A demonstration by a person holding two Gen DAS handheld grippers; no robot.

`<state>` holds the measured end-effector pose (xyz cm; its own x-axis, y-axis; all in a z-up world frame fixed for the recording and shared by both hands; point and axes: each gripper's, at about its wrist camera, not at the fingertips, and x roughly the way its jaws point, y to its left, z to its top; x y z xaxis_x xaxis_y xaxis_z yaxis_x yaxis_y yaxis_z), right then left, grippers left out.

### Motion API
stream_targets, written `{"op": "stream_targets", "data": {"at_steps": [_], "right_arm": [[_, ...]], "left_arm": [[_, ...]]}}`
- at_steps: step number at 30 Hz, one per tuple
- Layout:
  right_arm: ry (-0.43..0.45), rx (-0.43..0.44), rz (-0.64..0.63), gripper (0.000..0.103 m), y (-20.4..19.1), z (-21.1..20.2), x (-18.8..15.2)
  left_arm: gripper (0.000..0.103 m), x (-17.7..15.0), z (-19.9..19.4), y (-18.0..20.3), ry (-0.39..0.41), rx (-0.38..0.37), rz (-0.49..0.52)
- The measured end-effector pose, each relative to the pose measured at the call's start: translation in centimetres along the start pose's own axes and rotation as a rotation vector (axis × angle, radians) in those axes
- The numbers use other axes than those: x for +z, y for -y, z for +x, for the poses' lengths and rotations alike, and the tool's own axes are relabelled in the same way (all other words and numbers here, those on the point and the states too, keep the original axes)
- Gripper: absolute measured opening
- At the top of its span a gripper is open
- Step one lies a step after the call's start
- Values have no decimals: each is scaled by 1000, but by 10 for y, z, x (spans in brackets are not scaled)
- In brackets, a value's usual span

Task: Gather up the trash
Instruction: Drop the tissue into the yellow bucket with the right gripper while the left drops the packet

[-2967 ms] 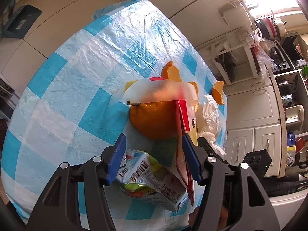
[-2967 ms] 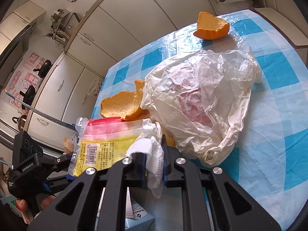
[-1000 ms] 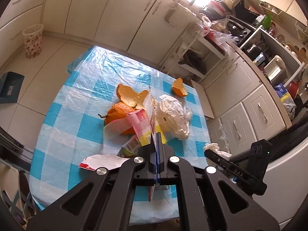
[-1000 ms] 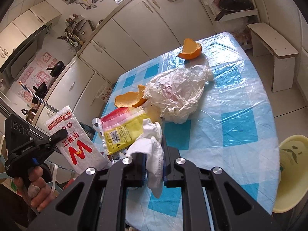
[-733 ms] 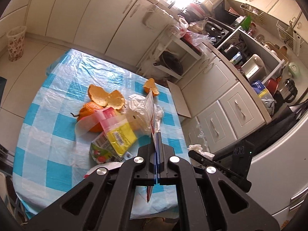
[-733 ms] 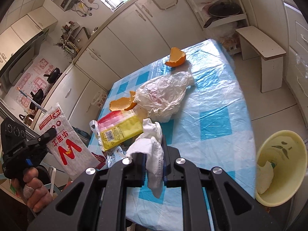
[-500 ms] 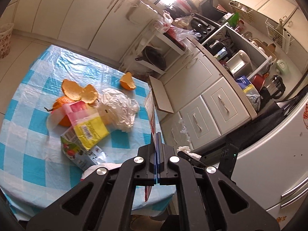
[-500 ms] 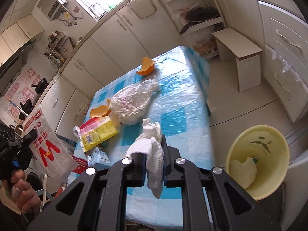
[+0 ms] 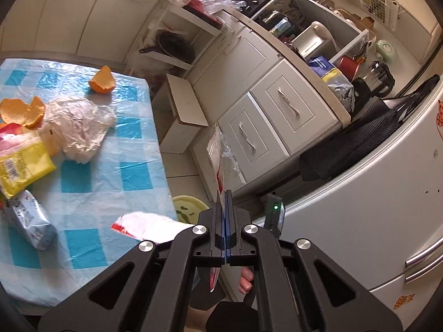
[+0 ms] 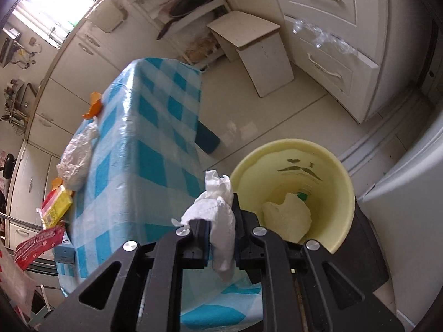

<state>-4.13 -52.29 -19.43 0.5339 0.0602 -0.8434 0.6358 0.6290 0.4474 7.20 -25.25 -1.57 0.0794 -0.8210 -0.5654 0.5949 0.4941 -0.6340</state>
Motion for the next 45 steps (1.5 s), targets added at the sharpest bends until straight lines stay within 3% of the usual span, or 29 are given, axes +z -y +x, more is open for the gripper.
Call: {"op": "stream_targets", "data": {"at_steps": [3,5,10,15,17,21,24,28,35,37,41,45], "right_arm": [[-64,-17,42,22,15,15,0],[-75,-35,60,37,21,18,-1],[-55,-27,111,46,31,9,4],[65,-5,145,54,31,-32,12],[154,-15,126,63,24,-58,16],[332,-29,60,71,6,-111,23],[419,-26,17,74,-4,-137,25],[464,-1,-26,75,-10,-153,27],[436,64,28,75,1,-151,37],[434,74,36,75,-2,-151,38],[429,87,30,75,-7,-150,37],[428,100,24,75,-13,-149,36]], "left_arm": [[1,-1,24,12,-20,-10,0],[1,-2,39,16,-35,-12,-2],[1,-2,73,25,-76,-3,-3],[1,-1,100,30,-105,-4,-14],[1,-2,114,32,-117,7,-14],[1,-13,149,26,-156,49,-39],[1,-23,180,18,-190,97,-60],[1,-36,225,12,-234,168,-83],[1,-55,275,9,-294,293,-78],[5,-58,282,7,-317,311,-73],[36,-64,282,3,-326,339,-75],[48,-63,263,3,-315,329,-68]]}}
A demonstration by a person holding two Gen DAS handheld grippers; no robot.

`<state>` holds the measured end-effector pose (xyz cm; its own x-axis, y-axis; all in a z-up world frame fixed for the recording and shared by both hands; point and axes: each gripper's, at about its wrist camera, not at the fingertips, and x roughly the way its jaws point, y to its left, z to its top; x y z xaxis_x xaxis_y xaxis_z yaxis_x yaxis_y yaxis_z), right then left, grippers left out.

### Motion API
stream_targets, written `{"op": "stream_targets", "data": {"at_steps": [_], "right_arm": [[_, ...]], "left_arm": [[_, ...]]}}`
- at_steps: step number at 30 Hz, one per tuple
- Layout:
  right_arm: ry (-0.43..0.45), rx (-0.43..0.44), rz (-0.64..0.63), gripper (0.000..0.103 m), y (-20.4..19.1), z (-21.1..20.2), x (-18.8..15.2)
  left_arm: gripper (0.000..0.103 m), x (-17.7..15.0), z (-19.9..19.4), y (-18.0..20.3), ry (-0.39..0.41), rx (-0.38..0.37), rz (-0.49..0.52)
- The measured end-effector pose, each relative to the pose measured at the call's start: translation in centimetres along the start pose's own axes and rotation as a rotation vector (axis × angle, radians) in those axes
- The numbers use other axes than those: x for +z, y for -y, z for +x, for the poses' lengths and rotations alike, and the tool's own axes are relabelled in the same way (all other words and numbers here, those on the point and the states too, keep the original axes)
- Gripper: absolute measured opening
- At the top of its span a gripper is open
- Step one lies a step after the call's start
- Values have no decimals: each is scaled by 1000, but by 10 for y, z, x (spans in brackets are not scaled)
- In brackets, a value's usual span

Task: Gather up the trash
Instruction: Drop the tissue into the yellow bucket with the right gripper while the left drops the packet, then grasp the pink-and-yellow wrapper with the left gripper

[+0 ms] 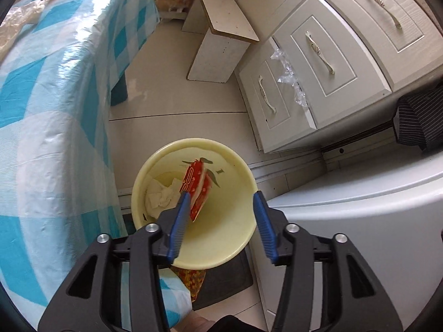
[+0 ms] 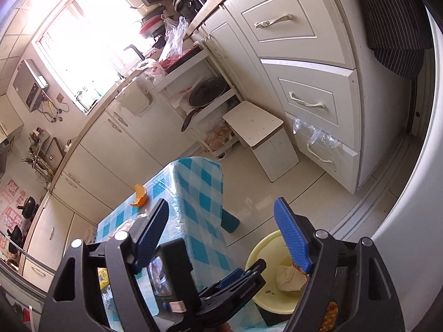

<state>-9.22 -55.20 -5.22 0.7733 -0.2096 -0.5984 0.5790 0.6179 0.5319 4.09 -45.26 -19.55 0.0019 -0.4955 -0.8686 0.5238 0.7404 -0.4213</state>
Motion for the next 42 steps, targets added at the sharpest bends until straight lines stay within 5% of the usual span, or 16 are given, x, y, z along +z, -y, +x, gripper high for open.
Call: {"op": "stream_targets", "data": {"at_steps": [5,14,19,23,30,42], "right_arm": [[-6,20,-12,76,-12,5,-2],[-36,52,-51,78,-41,17,-16],[-79,74,-65,78,-55,30,-25],[-120,88,-65,78,-65,42,-33],[-163,94,-106,78,-90,58,-50],[-213,104,-170,78,-121,77,-71]], "left_arm": [[62,-8,-43,-9,65,6,37],[69,-18,-149,-79,207,90,22],[72,-15,-217,-153,313,236,-82],[76,-16,-260,-230,371,281,-253],[77,1,-256,-299,312,274,-365],[77,24,-236,-307,295,262,-359]]}}
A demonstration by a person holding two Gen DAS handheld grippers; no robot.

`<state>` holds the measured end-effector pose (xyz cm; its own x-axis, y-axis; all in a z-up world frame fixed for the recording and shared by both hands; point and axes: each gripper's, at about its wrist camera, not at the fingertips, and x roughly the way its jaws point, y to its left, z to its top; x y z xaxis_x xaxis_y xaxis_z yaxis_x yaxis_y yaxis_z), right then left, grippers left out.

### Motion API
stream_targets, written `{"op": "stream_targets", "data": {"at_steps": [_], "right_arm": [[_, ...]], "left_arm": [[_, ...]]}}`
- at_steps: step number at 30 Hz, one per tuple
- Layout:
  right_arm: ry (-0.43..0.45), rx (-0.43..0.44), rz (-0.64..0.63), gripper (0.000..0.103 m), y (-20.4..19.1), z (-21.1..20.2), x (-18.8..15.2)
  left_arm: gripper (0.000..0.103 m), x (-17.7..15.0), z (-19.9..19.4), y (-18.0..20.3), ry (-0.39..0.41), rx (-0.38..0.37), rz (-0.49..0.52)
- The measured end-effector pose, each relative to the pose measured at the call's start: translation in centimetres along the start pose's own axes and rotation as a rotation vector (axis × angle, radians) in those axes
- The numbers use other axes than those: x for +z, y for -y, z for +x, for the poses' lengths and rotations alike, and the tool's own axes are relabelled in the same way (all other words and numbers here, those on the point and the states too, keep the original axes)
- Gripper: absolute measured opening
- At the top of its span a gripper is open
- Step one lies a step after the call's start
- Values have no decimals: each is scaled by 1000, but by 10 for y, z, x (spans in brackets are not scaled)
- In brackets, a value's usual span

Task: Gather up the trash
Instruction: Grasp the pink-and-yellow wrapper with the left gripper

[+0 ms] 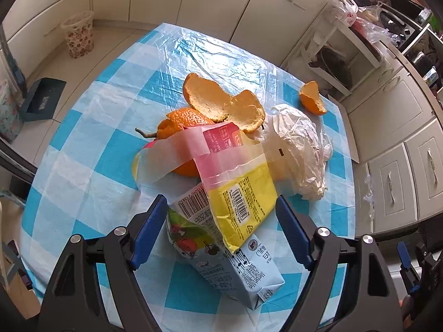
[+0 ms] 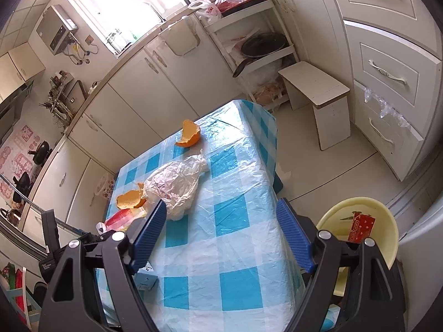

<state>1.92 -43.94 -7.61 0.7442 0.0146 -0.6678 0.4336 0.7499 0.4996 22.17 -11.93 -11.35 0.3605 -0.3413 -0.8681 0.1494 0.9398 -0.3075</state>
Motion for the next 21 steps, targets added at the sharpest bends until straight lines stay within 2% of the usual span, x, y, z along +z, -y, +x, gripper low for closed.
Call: {"op": "stream_targets", "data": {"at_steps": [12,14,16,17,19,21], "right_arm": [[-36,5,-42,78,-22,17,-8],[-43,8,-54,78,-28,21,-10],[-50,10,-65,78,-33,25,-11],[-55,10,-70,78,-35,27,-12],[-63,11,-79,78,-41,32,-13],[-73,14,-89,78,-48,38,-14]], "left_arm": [[76,13,12,-7,-20,-15,-41],[73,14,12,-5,-21,-23,-34],[68,15,13,-2,-23,-30,-28],[62,16,14,-1,-24,-35,-25],[47,16,15,0,-32,-44,-16],[22,16,16,2,-46,-44,2]]}}
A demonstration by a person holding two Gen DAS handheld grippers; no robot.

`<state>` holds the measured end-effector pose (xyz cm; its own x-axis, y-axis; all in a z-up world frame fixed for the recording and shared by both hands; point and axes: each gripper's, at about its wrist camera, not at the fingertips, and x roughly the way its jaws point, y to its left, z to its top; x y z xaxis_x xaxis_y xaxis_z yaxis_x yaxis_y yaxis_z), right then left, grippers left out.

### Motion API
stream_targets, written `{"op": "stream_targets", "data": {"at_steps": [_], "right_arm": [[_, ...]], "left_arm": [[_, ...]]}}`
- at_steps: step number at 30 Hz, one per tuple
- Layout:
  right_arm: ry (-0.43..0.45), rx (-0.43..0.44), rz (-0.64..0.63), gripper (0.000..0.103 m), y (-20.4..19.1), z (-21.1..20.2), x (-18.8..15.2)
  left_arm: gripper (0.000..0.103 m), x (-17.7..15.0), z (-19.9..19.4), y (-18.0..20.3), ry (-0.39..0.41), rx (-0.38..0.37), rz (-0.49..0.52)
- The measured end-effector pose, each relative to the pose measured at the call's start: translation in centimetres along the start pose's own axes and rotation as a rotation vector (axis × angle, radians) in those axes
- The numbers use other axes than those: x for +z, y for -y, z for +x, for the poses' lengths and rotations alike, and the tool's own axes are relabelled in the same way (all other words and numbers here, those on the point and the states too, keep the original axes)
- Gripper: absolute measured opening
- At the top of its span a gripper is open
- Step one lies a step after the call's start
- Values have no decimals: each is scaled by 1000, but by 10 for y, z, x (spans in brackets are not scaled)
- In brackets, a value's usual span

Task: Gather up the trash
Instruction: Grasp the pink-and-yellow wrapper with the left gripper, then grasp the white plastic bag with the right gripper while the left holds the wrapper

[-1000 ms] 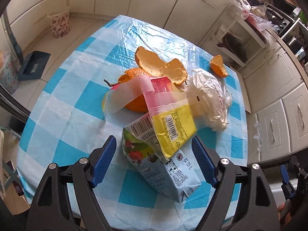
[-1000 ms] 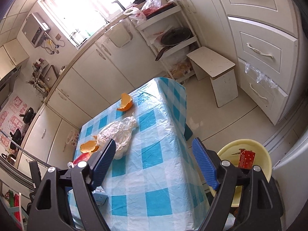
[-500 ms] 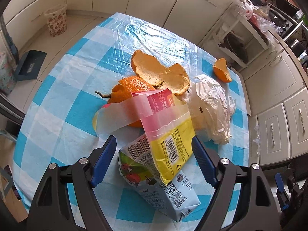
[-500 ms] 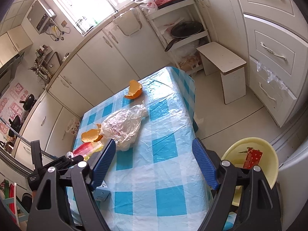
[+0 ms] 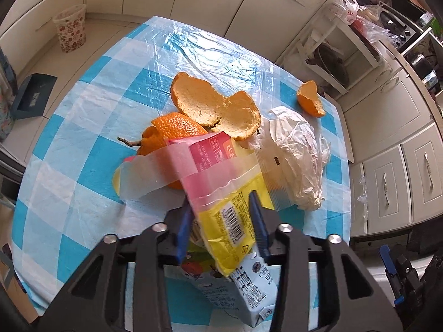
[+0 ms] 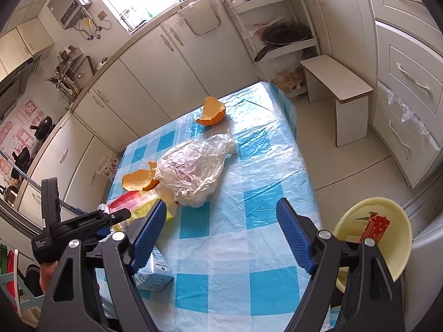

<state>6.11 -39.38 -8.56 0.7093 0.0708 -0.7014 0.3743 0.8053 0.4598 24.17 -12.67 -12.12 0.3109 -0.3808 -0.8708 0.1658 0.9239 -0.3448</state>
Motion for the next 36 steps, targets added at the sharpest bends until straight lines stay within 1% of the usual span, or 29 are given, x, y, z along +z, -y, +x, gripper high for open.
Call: {"op": "stream_targets", "data": {"at_steps": [3,6,10,14,19,25,30,31,32,33,34,36], "right_arm": [[-19,8,-18,78,-11,10,-1],[-36,9,-48,78,-22,19,-4],[-59,-3,-84,78,-33,32,-7],[-78,-37,-118,78,-41,48,-10],[-100,-68,-152,78,-52,71,-12],[-111,-100,-188,78,-61,99,-12],[-109,-107,-185,78,-61,119,-7],[-112,-111,-186,75,-62,123,-7],[-120,-106,-186,62,-63,127,-5],[-139,-102,-185,53,-62,131,-5],[-142,-105,-191,52,-63,132,-5],[-146,-101,-217,43,-67,131,-7]], "left_arm": [[10,-1,-3,0,0,-11,17],[8,1,-14,-4,24,-38,15],[7,3,-34,-16,64,-95,-3],[7,5,-58,-28,122,-144,-8],[7,8,-82,-42,193,-157,-21],[7,18,-89,-62,198,-170,-57],[7,25,-87,-67,203,-171,-63],[7,27,-87,-67,203,-172,-62],[7,29,-86,-67,203,-176,-61],[7,30,-86,-66,202,-177,-58],[7,31,-85,-65,202,-177,-52],[7,31,-86,-61,203,-173,-38]]}}
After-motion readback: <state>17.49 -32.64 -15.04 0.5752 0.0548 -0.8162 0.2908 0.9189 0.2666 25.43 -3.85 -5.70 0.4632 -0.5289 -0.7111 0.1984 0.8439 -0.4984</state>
